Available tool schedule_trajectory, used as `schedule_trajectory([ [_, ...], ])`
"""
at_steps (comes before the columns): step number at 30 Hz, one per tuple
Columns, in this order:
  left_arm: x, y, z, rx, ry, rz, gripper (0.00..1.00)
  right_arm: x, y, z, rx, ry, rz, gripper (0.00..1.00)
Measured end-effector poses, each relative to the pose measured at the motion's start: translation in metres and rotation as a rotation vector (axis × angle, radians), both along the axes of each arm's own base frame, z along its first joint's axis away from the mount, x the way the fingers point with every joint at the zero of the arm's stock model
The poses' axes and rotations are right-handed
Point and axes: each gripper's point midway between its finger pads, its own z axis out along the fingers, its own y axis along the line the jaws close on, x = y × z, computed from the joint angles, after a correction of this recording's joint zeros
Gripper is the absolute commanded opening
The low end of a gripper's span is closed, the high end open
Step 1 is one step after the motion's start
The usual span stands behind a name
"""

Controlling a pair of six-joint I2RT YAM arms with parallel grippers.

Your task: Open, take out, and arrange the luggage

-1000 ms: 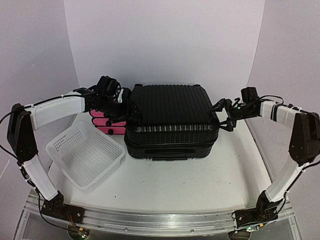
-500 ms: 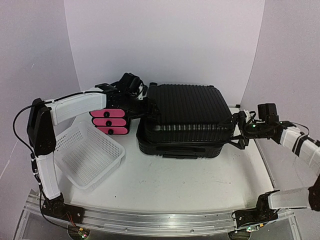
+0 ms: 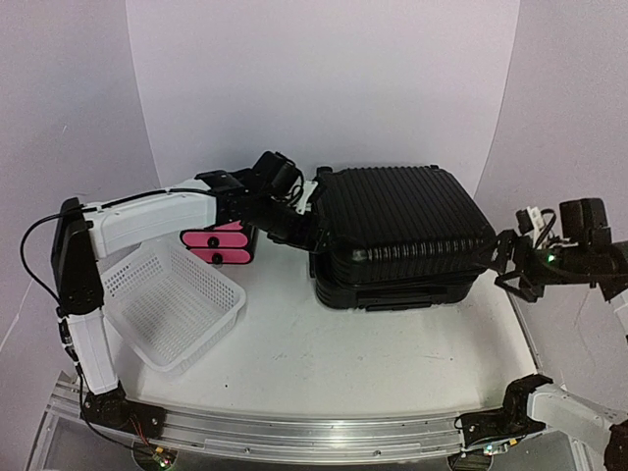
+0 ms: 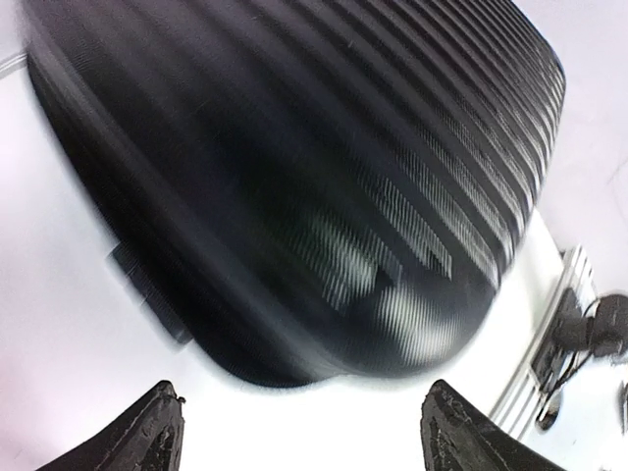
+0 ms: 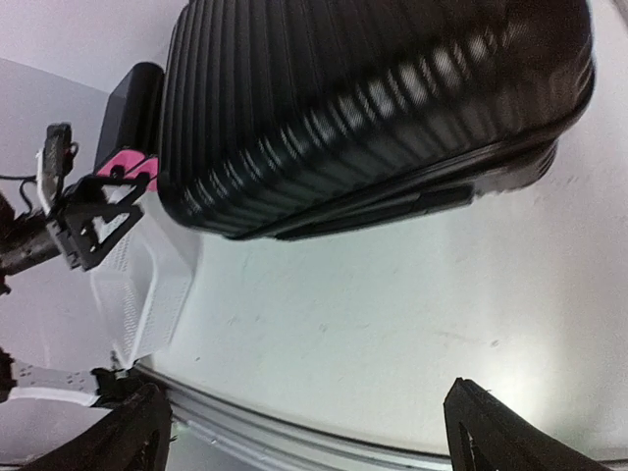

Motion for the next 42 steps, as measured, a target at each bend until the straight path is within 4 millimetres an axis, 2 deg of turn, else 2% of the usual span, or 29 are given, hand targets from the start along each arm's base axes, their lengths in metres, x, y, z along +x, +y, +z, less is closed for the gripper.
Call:
schedule_trajectory([
  [2,-0.010,0.017,0.009,0.005,-0.006,-0.006,0.84,0.011,-0.012,0.016,-0.091,-0.026,-0.026,0.98],
  [5,-0.029,0.034,0.023,-0.036,-0.003,-0.020,0.86,0.047,-0.028,0.036,-0.235,-0.035,-0.063,0.98],
  [7,-0.047,0.042,0.026,-0.084,0.021,-0.038,0.90,0.084,-0.036,0.047,-0.317,-0.025,-0.082,0.98],
  [9,-0.063,0.046,0.018,-0.122,0.066,-0.054,0.92,0.128,-0.045,0.058,-0.357,-0.030,-0.109,0.98],
  [10,-0.069,0.046,0.011,-0.135,0.091,-0.058,0.92,0.151,-0.052,0.056,-0.361,-0.019,-0.125,0.98],
  [12,-0.075,0.045,-0.003,-0.141,0.138,-0.059,0.93,0.191,-0.071,0.043,-0.345,0.031,-0.163,0.98],
  [15,-0.076,0.043,-0.014,-0.145,0.183,-0.050,0.90,0.237,-0.099,0.014,-0.299,0.110,-0.200,0.98],
  [17,-0.068,0.040,-0.010,-0.168,0.200,-0.040,0.88,0.254,-0.108,-0.009,-0.258,0.167,-0.200,0.98],
  [19,-0.049,0.034,-0.002,-0.208,0.214,-0.019,0.88,0.263,-0.107,-0.029,-0.210,0.215,-0.178,0.98],
  [21,-0.023,0.030,0.007,-0.247,0.224,0.013,0.88,0.266,-0.101,-0.042,-0.168,0.248,-0.151,0.98],
  [23,0.012,0.027,0.013,-0.285,0.219,0.053,0.88,0.264,-0.093,-0.049,-0.132,0.267,-0.121,0.98],
  [26,0.060,0.021,0.013,-0.318,0.208,0.103,0.88,0.259,-0.087,-0.056,-0.087,0.276,-0.092,0.96],
  [28,0.080,0.015,0.006,-0.321,0.203,0.115,0.87,0.251,-0.083,-0.065,-0.047,0.290,-0.078,0.94],
  [31,0.099,0.002,-0.005,-0.314,0.210,0.117,0.86,0.240,-0.077,-0.068,0.018,0.257,-0.070,0.91],
  [34,0.112,-0.014,-0.010,-0.321,0.222,0.098,0.85,0.220,-0.072,-0.069,0.039,0.200,-0.074,0.91],
  [37,0.128,-0.012,-0.007,-0.324,0.217,0.109,0.84,0.194,-0.066,-0.070,0.054,0.170,-0.078,0.91],
  [42,0.148,-0.016,-0.009,-0.345,0.207,0.091,0.84,0.141,-0.038,-0.072,0.074,0.174,-0.053,0.91],
])
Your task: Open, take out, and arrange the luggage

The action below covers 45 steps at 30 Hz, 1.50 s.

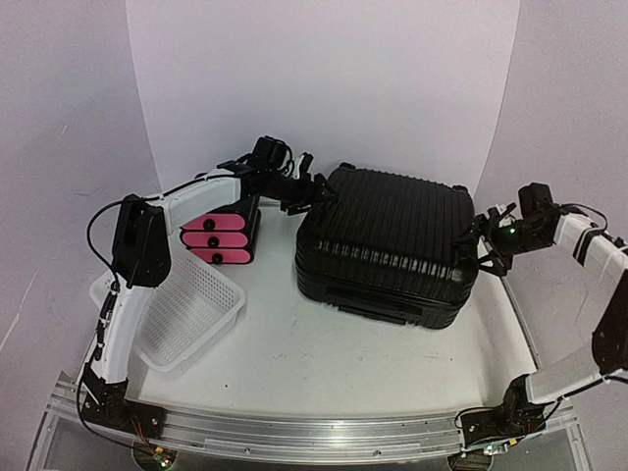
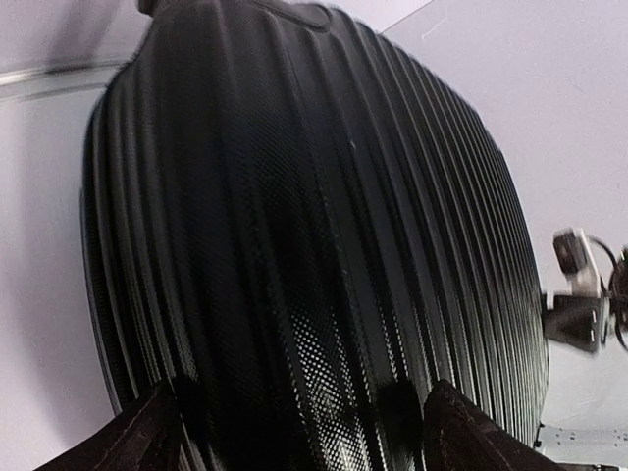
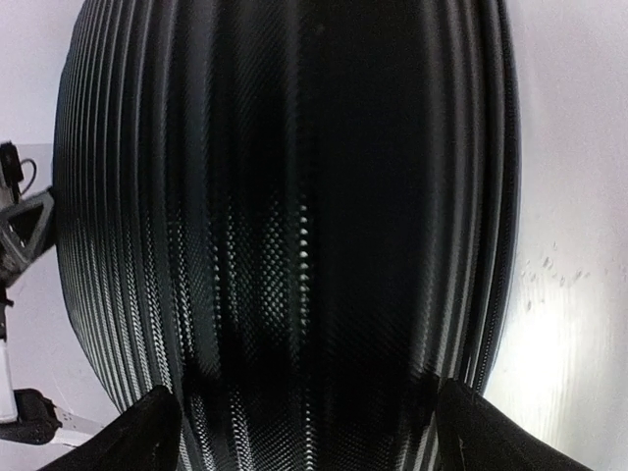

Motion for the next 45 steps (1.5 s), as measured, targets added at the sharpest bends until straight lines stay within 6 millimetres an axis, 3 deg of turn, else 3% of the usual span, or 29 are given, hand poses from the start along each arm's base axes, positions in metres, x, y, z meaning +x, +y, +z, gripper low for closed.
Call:
schedule_trajectory([
  [5,0.025,-0.007,0.002,-0.025,-0.074,-0.009,0.86,-0.064,0.049,-0.003,-0.018,-0.017,0.075,0.95],
  [8,0.024,-0.010,0.002,-0.017,-0.095,-0.033,0.89,-0.110,0.067,-0.001,0.020,-0.008,0.126,0.98],
  [12,0.009,-0.012,0.005,0.050,-0.134,-0.057,0.91,-0.136,0.051,0.018,-0.067,-0.033,0.105,0.98],
  [16,-0.011,0.017,0.021,0.190,-0.186,-0.018,0.92,-0.131,0.030,0.056,-0.219,-0.096,0.085,0.98],
  [19,-0.033,0.054,0.053,0.271,-0.239,0.058,0.90,-0.116,0.019,0.080,-0.325,-0.140,0.086,0.98],
  [21,-0.057,0.080,0.085,0.268,-0.268,0.097,0.88,-0.098,0.013,0.093,-0.397,-0.154,0.091,0.98],
  [23,-0.086,0.100,0.113,0.213,-0.280,0.109,0.87,-0.075,0.008,0.103,-0.469,-0.160,0.098,0.98],
  [25,-0.114,0.109,0.125,0.146,-0.271,0.092,0.88,-0.045,0.005,0.111,-0.513,-0.156,0.102,0.98],
  [27,-0.140,0.104,0.115,0.114,-0.236,0.045,0.89,-0.010,0.004,0.118,-0.514,-0.157,0.099,0.98],
  [29,-0.162,0.088,0.089,0.119,-0.186,-0.017,0.90,0.028,-0.002,0.121,-0.489,-0.149,0.081,0.98],
  [33,-0.211,0.049,0.011,0.208,-0.058,-0.160,0.90,0.096,-0.019,0.114,-0.418,-0.136,0.043,0.98],
  [36,-0.235,0.034,-0.021,0.250,-0.006,-0.217,0.90,0.130,-0.026,0.098,-0.359,-0.116,0.044,0.98],
  [40,-0.230,0.022,-0.031,0.233,-0.007,-0.211,0.88,0.160,-0.018,0.076,-0.277,-0.098,0.082,0.98],
  [45,-0.202,0.005,-0.043,0.239,-0.030,-0.180,0.84,0.168,-0.008,0.042,-0.218,-0.030,0.127,0.94],
])
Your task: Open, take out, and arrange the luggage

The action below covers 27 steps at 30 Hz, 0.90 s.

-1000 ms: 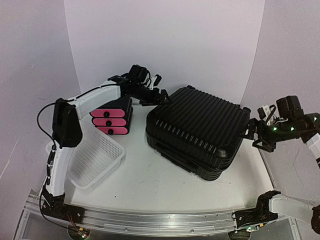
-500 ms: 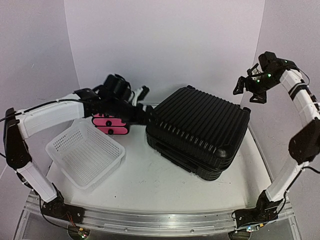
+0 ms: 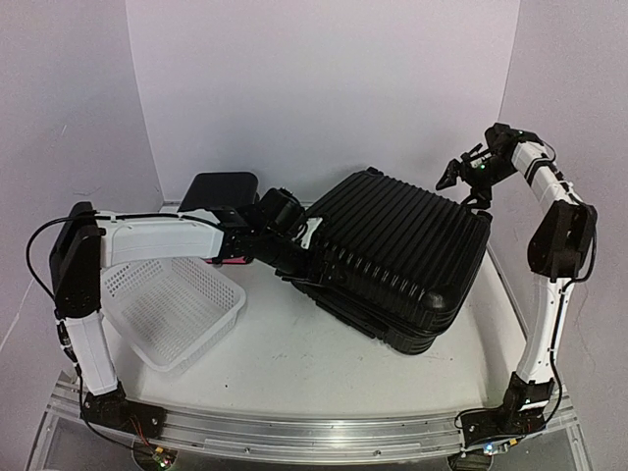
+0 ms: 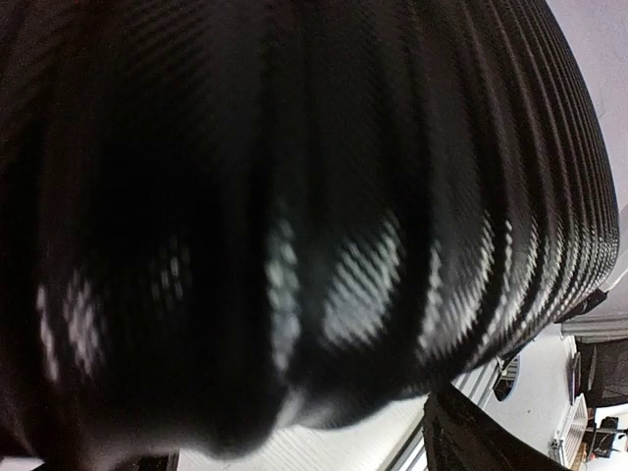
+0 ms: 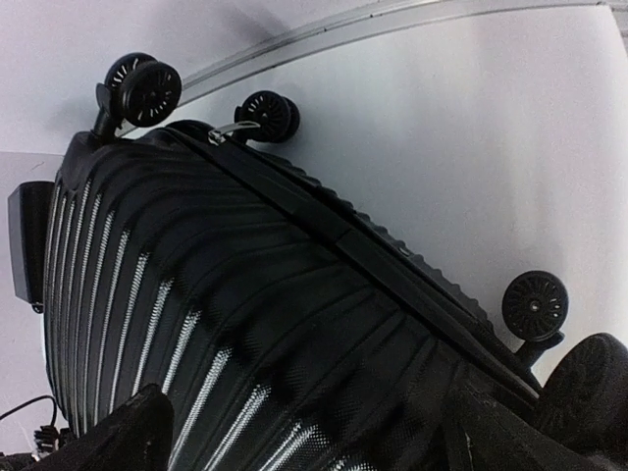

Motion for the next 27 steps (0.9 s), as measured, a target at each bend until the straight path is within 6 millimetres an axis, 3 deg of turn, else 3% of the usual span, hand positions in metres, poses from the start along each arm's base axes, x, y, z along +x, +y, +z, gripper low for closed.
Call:
schedule_trajectory([
  [5,0.017,-0.004,-0.001,0.008,0.002,0.007,0.83,-0.001,-0.010,-0.021,0.028,0.020,-0.003,0.91],
  [9,0.036,-0.003,-0.004,0.022,-0.007,0.012,0.84,-0.017,-0.023,-0.033,0.118,0.039,-0.029,0.92],
  [15,0.070,-0.004,-0.029,0.093,-0.019,0.011,0.84,-0.063,-0.042,-0.035,0.069,-0.008,-0.091,0.94],
  [22,0.109,-0.013,-0.033,0.088,0.004,0.042,0.84,-0.121,-0.056,-0.036,0.004,-0.044,-0.194,0.96],
  [27,0.132,-0.030,-0.032,0.048,0.011,0.074,0.84,-0.158,-0.063,-0.037,-0.049,-0.030,-0.275,0.98],
])
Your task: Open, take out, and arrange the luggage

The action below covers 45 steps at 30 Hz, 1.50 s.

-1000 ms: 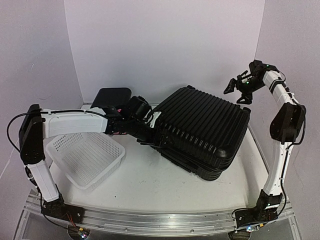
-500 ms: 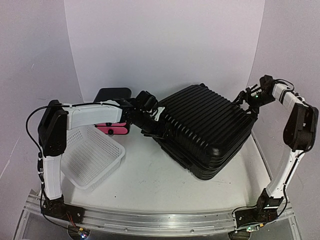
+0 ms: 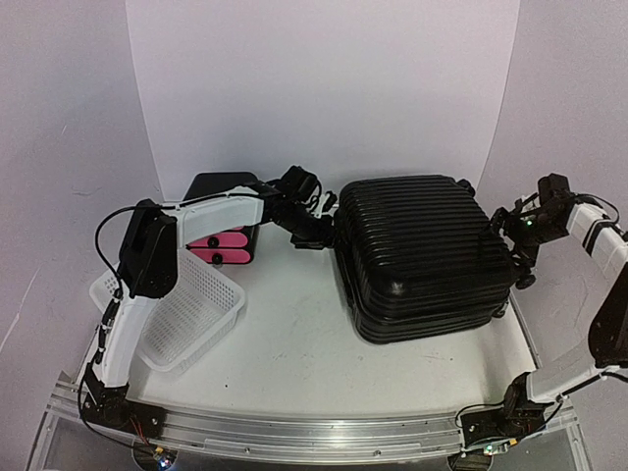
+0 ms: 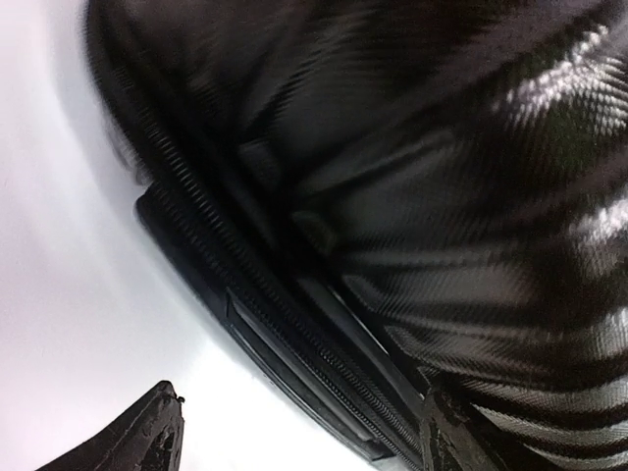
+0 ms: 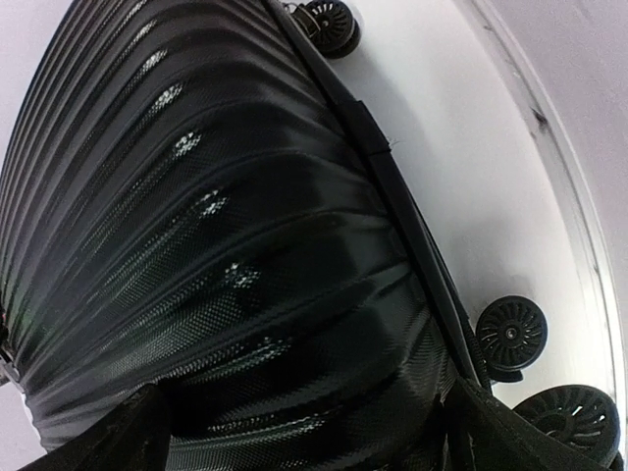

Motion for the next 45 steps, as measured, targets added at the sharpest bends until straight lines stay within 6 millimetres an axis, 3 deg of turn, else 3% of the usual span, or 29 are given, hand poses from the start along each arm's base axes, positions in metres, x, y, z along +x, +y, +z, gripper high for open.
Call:
schedule_trajectory([
  [4,0.012,-0.014,0.001,-0.040,-0.004,0.013,0.85,-0.025,-0.005,0.002,-0.032,0.022,-0.063,0.98],
  [8,0.009,-0.018,0.003,-0.053,-0.010,0.002,0.88,-0.041,-0.009,0.005,-0.085,0.066,-0.067,0.98],
  [13,-0.026,-0.001,0.005,-0.049,0.027,-0.038,0.92,-0.065,-0.012,0.017,-0.193,0.131,-0.006,0.98],
  [16,-0.051,0.022,0.028,-0.088,0.043,-0.060,0.94,-0.084,-0.010,0.031,-0.223,0.136,0.025,0.98],
  [19,-0.072,0.045,0.073,-0.212,0.040,-0.084,0.94,-0.098,-0.004,0.048,-0.230,0.108,0.057,0.98],
  [22,-0.084,0.049,0.106,-0.342,0.044,-0.107,0.94,-0.108,0.012,0.060,-0.238,0.068,0.130,0.98],
  [24,-0.095,0.041,0.115,-0.411,0.069,-0.140,0.94,-0.116,0.034,0.065,-0.255,0.039,0.226,0.98],
  [29,-0.127,-0.001,0.101,-0.479,0.188,-0.227,0.90,-0.133,0.086,0.078,-0.309,-0.017,0.465,0.98],
  [33,-0.141,-0.025,0.072,-0.466,0.282,-0.219,0.89,-0.140,0.100,0.079,-0.372,-0.026,0.542,0.98],
  [36,-0.136,-0.029,0.058,-0.448,0.310,-0.164,0.88,-0.145,0.107,0.075,-0.421,-0.022,0.589,0.98],
  [39,-0.128,-0.028,0.061,-0.465,0.306,-0.132,0.87,-0.147,0.112,0.070,-0.494,-0.017,0.634,0.98],
  [45,-0.116,-0.027,0.063,-0.480,0.282,-0.092,0.72,-0.141,0.137,0.062,-0.693,-0.002,0.774,0.98],
])
